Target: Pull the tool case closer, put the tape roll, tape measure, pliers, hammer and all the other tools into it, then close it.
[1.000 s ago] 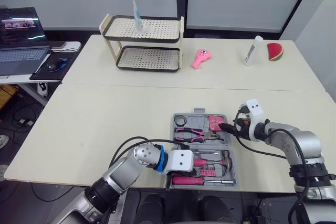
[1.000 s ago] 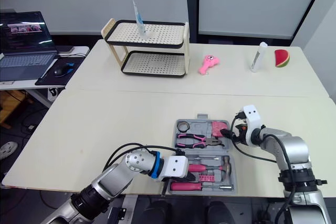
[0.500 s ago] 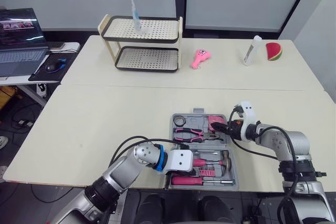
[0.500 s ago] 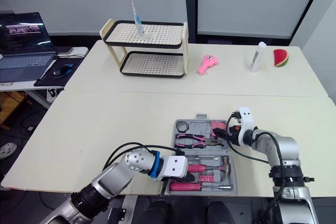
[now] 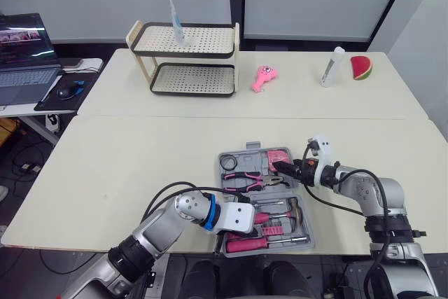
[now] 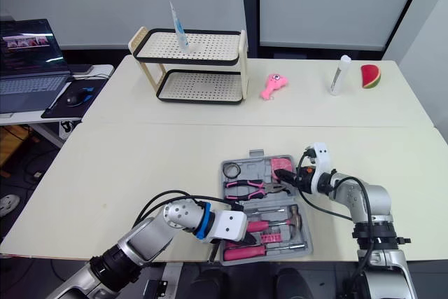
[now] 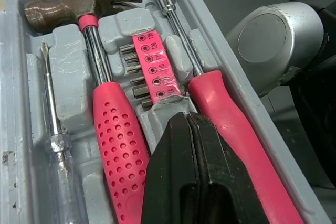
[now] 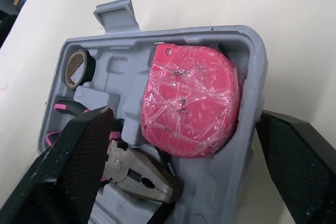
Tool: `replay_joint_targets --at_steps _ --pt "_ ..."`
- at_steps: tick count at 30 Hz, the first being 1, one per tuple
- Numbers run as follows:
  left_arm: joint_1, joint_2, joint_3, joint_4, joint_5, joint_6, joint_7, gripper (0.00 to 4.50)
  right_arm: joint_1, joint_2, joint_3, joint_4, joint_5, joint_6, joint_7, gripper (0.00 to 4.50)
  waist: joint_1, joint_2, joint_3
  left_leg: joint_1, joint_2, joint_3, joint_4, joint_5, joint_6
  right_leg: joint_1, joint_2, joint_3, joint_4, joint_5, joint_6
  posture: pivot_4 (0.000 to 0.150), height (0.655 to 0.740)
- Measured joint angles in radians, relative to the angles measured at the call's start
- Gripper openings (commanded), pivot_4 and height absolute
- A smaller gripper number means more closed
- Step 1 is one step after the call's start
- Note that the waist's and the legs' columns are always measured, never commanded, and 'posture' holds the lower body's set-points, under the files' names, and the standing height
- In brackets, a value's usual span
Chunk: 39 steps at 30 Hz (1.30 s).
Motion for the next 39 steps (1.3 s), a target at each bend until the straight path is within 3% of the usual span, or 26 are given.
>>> replay_joint_targets --at_steps 15,39 --pt "0.006 0.015 -0.002 0.003 0.002 -0.038 0.0 0.0 0.008 0.004 -0.001 -0.01 0.028 -0.105 0.077 4.47 0.0 0.0 0.0 0.0 0.0 0.0 0.0 0.0 0.0 0.0 0.0 0.0 0.0 0.0 0.0 0.15 0.74" --pt "0.008 0.015 -0.002 0.009 0.008 -0.06 0.001 0.0 0.032 -0.022 0.05 -0.022 -0.025 -0.258 0.062 4.47 0.0 0.0 -0.001 0.0 0.0 0.0 -0.001 0.0 0.0 0.0 0.0 0.0 0.0 0.0 0.0 0.15 0.74"
